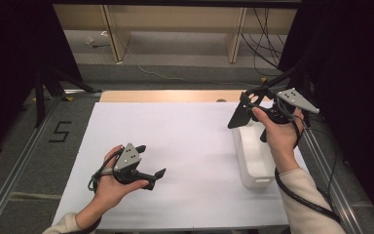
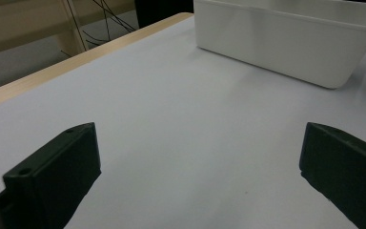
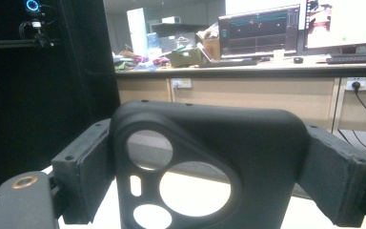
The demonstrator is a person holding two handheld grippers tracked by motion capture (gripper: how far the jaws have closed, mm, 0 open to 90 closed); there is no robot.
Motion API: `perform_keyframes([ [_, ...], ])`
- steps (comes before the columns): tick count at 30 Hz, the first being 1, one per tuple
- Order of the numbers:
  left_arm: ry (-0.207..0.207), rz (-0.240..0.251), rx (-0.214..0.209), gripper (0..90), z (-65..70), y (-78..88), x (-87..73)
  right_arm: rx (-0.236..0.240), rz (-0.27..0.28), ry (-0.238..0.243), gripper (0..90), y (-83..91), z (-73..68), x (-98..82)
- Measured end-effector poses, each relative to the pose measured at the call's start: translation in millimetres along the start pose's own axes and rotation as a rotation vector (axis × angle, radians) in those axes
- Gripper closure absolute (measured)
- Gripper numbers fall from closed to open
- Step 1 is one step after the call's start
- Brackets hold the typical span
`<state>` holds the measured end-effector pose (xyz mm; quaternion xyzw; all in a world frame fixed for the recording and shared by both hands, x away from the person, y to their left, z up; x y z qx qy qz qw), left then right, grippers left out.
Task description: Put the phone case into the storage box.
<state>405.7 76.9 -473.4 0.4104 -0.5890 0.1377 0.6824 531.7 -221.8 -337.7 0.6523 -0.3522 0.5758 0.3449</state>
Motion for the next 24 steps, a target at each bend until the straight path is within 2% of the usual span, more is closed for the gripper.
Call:
perform_keyframes([
  [24, 0.000, 0.001, 0.000, 0.0, 0.2, -0.1, 0.1, -0.037, 0.006, -0.008, 15.1, 4.1, 14.8, 1.8],
])
Point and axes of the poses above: each handheld gripper's, and its own axes: y roughly backward along the jaws, x roughly out of its top, z roughly to its right, the point moved 10 cm from there along -y, roughly forward along the jaws, and after that the axes turned 4 degrees about x, right-handed, at the moved point
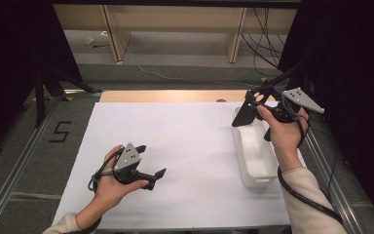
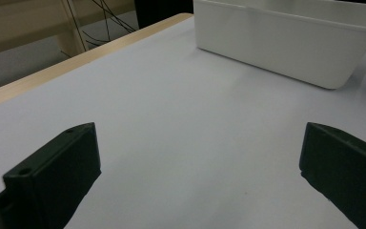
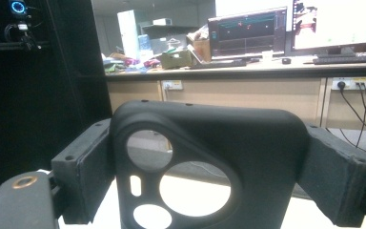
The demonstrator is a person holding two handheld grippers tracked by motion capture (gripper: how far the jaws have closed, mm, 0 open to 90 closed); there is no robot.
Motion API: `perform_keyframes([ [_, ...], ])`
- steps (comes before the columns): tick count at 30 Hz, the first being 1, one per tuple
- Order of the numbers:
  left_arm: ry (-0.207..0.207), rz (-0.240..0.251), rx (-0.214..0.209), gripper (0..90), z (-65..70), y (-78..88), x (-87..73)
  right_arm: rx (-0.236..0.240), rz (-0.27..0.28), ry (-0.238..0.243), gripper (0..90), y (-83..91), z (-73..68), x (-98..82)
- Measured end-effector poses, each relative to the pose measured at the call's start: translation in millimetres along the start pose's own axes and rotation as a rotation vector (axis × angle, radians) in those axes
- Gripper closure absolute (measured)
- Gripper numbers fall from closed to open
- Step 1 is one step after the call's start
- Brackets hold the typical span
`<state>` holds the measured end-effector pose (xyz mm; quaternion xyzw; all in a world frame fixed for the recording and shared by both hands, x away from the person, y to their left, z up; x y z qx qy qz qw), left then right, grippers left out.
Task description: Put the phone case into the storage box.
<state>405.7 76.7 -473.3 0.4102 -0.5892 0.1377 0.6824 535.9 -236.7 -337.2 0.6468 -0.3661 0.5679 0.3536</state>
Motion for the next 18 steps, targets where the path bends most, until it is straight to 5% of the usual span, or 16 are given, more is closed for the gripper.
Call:
perform_keyframes([
  [18, -0.001, 0.002, 0.000, 0.0, -0.4, 0.1, 0.4, -0.018, -0.002, -0.002, 15.0, 0.8, 7.3, -1.4],
])
Point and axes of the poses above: each handheld gripper's, and its own axes: y roughly backward along the jaws, x roughly out of its top, z roughly to its right, the point moved 10 cm from there along -y, roughly forward along the jaws, and after that the axes turned 4 degrees about x, right-handed, at the moved point
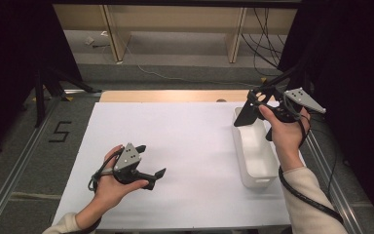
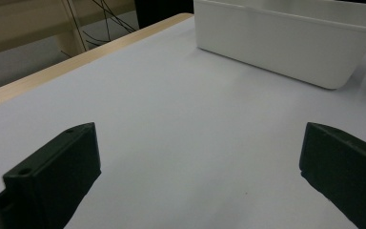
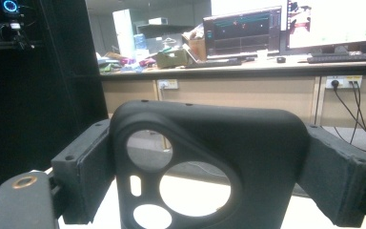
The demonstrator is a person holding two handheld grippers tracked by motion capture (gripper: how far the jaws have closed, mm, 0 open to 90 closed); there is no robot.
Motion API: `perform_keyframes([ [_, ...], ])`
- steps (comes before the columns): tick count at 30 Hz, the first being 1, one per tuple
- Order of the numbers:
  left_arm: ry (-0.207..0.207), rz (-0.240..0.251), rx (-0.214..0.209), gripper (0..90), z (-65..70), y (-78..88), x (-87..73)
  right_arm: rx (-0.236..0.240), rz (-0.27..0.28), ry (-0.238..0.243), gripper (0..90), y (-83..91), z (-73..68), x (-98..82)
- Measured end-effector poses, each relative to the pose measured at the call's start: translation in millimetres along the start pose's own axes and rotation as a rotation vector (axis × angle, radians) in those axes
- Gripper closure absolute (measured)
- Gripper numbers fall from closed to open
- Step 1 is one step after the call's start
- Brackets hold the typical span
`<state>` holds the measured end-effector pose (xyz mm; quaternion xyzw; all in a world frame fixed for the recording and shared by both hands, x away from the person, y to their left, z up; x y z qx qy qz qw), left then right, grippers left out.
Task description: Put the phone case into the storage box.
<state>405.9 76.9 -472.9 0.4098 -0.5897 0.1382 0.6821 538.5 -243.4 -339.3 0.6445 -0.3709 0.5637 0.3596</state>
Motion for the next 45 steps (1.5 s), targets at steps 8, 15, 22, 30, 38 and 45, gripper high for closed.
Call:
perform_keyframes([
  [8, 0.000, 0.000, 0.000, 0.0, 0.0, -0.1, -0.1, -0.005, 0.001, -0.002, 15.0, 0.3, 2.8, -0.2],
  [15, 0.001, 0.000, 0.001, 0.0, -0.3, -0.1, -0.1, -0.014, -0.002, -0.002, 15.0, 1.1, 6.3, -0.3],
  [22, 0.002, 0.000, 0.000, 0.0, -0.3, -0.2, -0.2, -0.020, -0.003, 0.002, 15.0, 0.8, 8.3, -1.4],
  [30, 0.002, -0.001, 0.000, 0.0, -0.2, -0.3, -0.3, -0.029, -0.004, 0.000, 15.0, 1.4, 11.5, -1.9],
  [38, -0.001, 0.000, 0.001, 0.0, -0.6, -0.4, -0.2, -0.034, -0.008, 0.000, 15.0, 1.5, 13.6, -2.9],
  [45, 0.003, -0.001, 0.000, 0.0, -0.1, -0.5, -0.3, -0.041, -0.010, 0.004, 15.0, 1.7, 16.0, -3.5],
])
Point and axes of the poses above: each handheld gripper's, and its own axes: y roughly backward along the jaws, x roughly out of its top, z roughly to its right, the point moved 10 cm from there along -y, roughly forward along the jaws, and after that the axes turned 4 degrees about x, right-handed, at the moved point
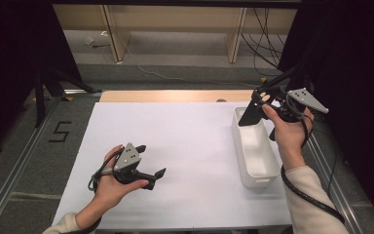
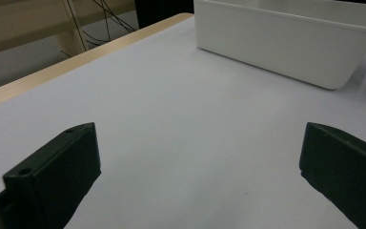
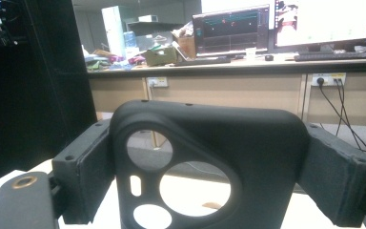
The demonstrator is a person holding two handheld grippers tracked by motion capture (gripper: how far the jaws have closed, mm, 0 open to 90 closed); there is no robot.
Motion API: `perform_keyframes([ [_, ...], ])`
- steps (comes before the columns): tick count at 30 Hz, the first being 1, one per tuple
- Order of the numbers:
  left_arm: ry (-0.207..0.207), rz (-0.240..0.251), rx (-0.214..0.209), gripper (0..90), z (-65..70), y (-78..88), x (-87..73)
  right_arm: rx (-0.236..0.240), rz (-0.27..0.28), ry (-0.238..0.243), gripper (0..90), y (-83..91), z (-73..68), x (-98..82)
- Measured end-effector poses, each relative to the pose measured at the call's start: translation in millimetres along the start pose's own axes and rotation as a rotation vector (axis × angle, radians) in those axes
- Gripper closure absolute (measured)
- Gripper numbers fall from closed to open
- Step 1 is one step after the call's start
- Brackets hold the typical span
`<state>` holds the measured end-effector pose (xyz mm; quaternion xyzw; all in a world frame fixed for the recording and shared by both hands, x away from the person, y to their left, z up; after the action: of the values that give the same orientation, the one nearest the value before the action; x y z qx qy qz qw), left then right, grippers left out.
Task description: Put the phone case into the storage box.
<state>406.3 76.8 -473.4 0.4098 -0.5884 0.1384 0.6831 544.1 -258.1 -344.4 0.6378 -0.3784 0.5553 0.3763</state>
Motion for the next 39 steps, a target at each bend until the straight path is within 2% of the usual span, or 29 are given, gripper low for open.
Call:
perform_keyframes([
  [25, 0.000, -0.001, -0.002, 0.0, 0.5, -0.5, -0.1, -0.023, -0.014, 0.027, 15.0, -1.8, 7.2, -4.2],
  [39, 0.000, -0.001, -0.003, 0.0, 0.6, -0.7, -0.2, -0.012, -0.039, 0.052, 15.0, -5.5, 5.9, -9.9],
])
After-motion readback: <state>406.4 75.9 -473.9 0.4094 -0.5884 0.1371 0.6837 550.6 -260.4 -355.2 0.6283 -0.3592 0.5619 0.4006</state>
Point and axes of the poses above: each handheld gripper's, and its own axes: y roughly backward along the jaws, x roughly out of its top, z roughly to its right, the point moved 10 cm from there along -y, roughly forward along the jaws, and after that the axes turned 4 degrees about x, right-handed, at the moved point
